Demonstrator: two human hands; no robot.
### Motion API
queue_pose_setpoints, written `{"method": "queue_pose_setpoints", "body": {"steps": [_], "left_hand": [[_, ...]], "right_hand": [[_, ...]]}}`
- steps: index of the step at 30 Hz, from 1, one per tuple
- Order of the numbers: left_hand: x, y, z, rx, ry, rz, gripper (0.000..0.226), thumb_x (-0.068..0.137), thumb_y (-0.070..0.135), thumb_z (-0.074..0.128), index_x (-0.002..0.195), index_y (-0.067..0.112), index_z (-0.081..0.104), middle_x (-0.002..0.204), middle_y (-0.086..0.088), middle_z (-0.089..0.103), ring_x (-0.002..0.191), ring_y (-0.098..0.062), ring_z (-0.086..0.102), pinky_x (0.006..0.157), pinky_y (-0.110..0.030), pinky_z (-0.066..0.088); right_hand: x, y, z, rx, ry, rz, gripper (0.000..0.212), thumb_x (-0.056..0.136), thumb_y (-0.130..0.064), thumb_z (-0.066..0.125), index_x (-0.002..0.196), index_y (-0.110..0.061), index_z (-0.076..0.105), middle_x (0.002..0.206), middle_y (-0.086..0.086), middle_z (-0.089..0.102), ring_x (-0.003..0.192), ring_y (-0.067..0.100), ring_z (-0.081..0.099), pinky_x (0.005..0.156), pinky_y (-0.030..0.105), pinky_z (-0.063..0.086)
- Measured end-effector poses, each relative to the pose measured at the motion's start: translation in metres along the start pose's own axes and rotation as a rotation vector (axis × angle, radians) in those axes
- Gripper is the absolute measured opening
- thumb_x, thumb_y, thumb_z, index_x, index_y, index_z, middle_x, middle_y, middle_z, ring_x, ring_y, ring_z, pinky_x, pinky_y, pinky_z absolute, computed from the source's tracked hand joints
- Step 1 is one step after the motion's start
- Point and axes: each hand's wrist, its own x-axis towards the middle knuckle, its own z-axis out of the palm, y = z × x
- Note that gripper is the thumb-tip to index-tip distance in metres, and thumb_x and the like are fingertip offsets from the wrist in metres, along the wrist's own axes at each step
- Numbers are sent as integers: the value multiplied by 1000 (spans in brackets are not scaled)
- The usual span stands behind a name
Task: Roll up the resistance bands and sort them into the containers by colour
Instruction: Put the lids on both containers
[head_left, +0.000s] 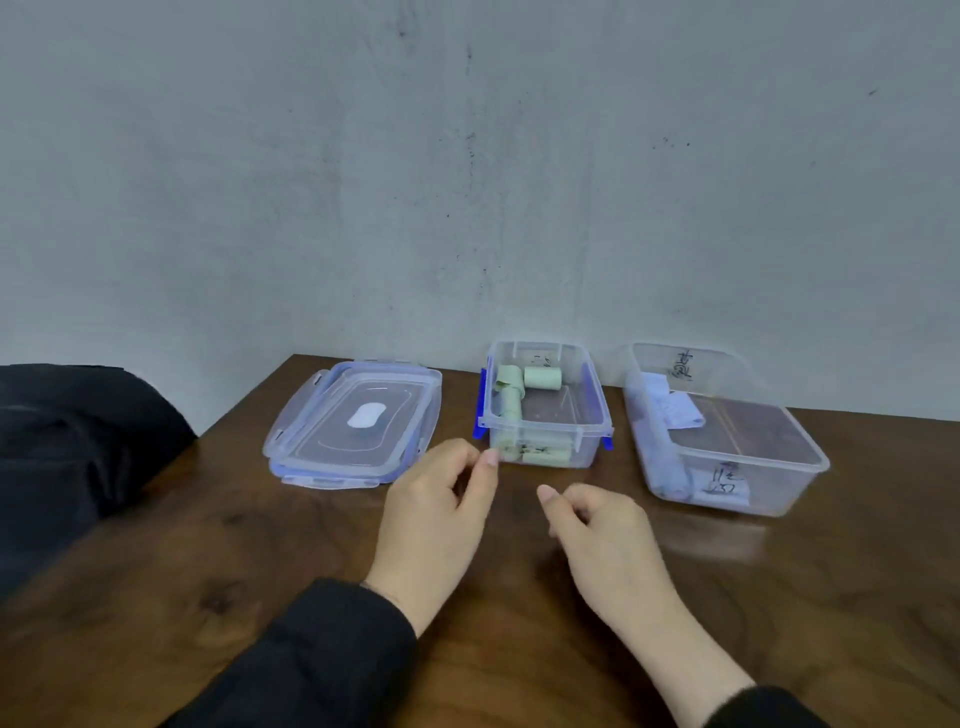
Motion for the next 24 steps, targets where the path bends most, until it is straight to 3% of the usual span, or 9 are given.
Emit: {"method": "queue_pose_setpoints", "body": {"steps": [3,6,10,13,15,18,21,23,24], "left_hand": [[10,-36,-30,358,-7,24,14,92,38,58,88,26,65,81,13,56,78,-7,53,72,-27,48],[20,-61,-45,620,19,-9,20,85,33,69,101,21,70,95,4,61,90,-20,55,83,-39,40],[23,-71,-49,802,-69,-54,21,87,31,66,69,21,60,74,6,55,71,-19,51,73,-35,34],[26,-59,-52,767,-21,12,33,81,8,67,57,18,46,57,7,41,56,-19,41,64,-33,34],[29,-51,-56,643,102,74,27,79,-3,67,64,16,54,59,5,49,56,-19,45,60,-31,40],[22,-19,-62,236,291,48,12,97,19,56,101,19,67,87,12,66,81,-4,58,71,-6,40],[16,27,-57,-244,428,-90,12,99,25,53,90,30,61,82,17,65,82,6,58,70,-2,40],[17,48,-45,-507,479,-158,15,100,28,51,90,27,61,89,9,68,88,2,62,77,-10,46],[17,56,-36,-683,469,-193,16,101,29,49,92,24,62,95,3,69,96,-6,65,83,-20,50]], "right_hand": [[-4,-3,2,-86,-36,17,52,95,-47,55,66,-4,53,63,15,54,61,24,51,60,37,43],[-8,-6,3,-156,-41,17,50,95,-49,54,65,-9,54,62,12,56,59,21,51,60,36,45],[-13,-10,1,-212,-52,13,47,95,-50,52,65,-14,56,62,8,58,59,16,52,59,31,45],[-15,-10,-1,-138,-41,13,44,95,-47,54,68,-13,58,66,8,59,58,13,50,60,33,45],[-17,-11,-1,-18,3,-2,34,95,-41,58,71,-18,61,63,2,57,57,7,48,59,29,42],[-17,-16,2,213,79,-10,6,94,-34,61,93,-34,68,82,-16,69,81,4,66,75,30,55],[-12,-24,5,387,69,-19,43,91,-43,60,133,-36,52,109,-17,69,105,7,66,92,39,55],[-6,-31,8,497,18,-9,72,86,-58,58,149,-38,30,125,-19,64,116,4,62,100,40,51],[-4,-35,9,575,-13,-4,74,89,-57,58,152,-39,24,128,-17,63,117,5,62,100,40,51]]}}
